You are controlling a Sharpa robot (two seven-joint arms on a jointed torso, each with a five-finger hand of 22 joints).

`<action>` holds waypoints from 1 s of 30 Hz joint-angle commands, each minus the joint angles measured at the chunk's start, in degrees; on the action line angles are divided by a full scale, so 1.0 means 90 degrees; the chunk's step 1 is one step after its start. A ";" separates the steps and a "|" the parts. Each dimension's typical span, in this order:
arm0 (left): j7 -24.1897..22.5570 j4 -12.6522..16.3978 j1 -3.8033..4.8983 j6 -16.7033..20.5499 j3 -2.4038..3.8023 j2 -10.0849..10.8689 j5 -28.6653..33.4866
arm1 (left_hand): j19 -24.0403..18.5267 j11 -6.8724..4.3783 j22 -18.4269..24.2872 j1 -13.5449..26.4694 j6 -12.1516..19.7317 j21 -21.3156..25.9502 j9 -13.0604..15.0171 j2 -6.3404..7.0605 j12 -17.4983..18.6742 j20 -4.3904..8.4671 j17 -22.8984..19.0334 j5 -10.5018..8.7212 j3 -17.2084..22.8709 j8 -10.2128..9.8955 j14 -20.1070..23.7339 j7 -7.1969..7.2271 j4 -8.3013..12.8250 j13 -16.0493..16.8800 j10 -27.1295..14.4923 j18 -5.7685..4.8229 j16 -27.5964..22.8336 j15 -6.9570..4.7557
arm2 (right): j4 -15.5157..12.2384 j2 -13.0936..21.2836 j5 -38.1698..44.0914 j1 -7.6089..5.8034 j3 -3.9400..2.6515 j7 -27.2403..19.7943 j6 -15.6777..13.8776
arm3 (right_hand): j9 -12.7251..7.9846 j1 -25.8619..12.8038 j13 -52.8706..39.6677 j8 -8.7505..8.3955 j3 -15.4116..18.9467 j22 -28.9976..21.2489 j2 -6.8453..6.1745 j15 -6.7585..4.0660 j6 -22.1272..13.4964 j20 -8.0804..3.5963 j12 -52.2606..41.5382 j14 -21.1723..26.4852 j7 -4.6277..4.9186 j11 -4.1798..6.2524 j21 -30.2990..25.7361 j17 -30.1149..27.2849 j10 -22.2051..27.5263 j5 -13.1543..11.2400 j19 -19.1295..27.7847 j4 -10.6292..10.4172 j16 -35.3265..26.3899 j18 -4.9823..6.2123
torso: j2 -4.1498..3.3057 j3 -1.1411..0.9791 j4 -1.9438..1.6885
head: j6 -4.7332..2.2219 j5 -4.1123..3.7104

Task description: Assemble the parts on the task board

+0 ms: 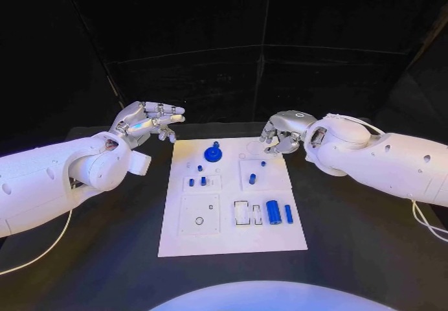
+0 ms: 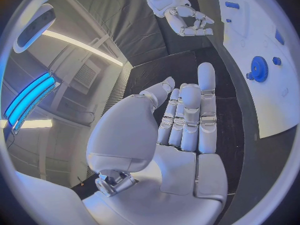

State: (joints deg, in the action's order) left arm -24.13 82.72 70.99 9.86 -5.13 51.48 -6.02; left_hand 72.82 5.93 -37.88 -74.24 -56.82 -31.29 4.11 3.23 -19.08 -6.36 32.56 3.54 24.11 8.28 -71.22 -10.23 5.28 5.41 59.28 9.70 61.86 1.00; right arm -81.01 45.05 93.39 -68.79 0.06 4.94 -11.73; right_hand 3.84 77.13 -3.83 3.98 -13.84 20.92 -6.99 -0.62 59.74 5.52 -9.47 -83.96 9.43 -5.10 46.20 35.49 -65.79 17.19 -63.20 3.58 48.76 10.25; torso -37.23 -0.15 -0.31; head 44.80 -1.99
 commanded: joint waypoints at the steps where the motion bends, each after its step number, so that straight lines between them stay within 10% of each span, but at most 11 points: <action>1: -0.0240 0.0011 0.0003 -0.0139 0.0001 -0.0007 0.0692 | -0.0052 0.0007 0.0009 0.0062 -0.0059 0.0045 -0.0004 0.0001 -0.0023 -0.0013 -0.0006 -0.0003 -0.0016 0.0040 0.0042 0.0004 -0.0034 0.0010 0.0012 0.0077 -0.0033 -0.0001 | 0.0022 -0.0034 0.0299 0.0033 -0.0001 0.0041 0.0173 | 0.0011 -0.0026 -0.0009 0.0005 -0.0048 0.0040 -0.0041 0.0061 -0.0005 0.0010 0.0026 -0.0198 -0.0002 -0.0014 0.0063 0.0180 0.0056 -0.0030 0.0041 -0.0005 0.0204 0.0018 | -0.0006 0.0007 -0.0011 | -0.0007 -0.0023; 30: -0.0226 0.0019 -0.0007 -0.0082 -0.0001 -0.0072 0.0806 | -0.0091 0.0022 0.0038 0.0085 -0.0012 0.0092 -0.0016 0.0034 -0.0059 -0.0022 -0.0066 -0.0001 -0.0068 0.0046 0.0124 -0.0018 -0.0036 0.0007 -0.0040 0.0076 -0.0048 0.0010 | 0.0200 -0.0214 0.0355 0.0398 0.0007 0.0066 0.0640 | 0.0018 0.0014 -0.0007 0.0021 -0.0198 0.0272 0.0030 0.0076 0.0085 0.0025 -0.0011 -0.0142 -0.0004 -0.0020 0.0413 0.1036 0.0095 0.0022 0.0099 0.0028 0.1179 0.0028 | -0.0003 0.0005 -0.0005 | 0.0057 -0.0102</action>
State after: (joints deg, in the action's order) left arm -25.19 82.84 70.88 9.00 -5.16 50.87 0.84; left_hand 72.23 5.95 -37.58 -74.02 -56.82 -30.85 4.04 3.46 -19.32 -6.53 31.93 3.54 23.80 8.49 -70.53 -10.22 4.98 5.44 59.26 9.66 61.64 1.14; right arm -79.29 43.20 96.11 -65.14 0.15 5.53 -6.75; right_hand 3.94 77.00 -3.85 3.98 -15.41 23.31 -7.12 -0.20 60.16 5.74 -9.47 -83.93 9.41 -5.43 49.72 44.70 -65.08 17.19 -62.56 3.89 59.22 10.25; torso -37.30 -0.13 -0.29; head 45.27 -2.74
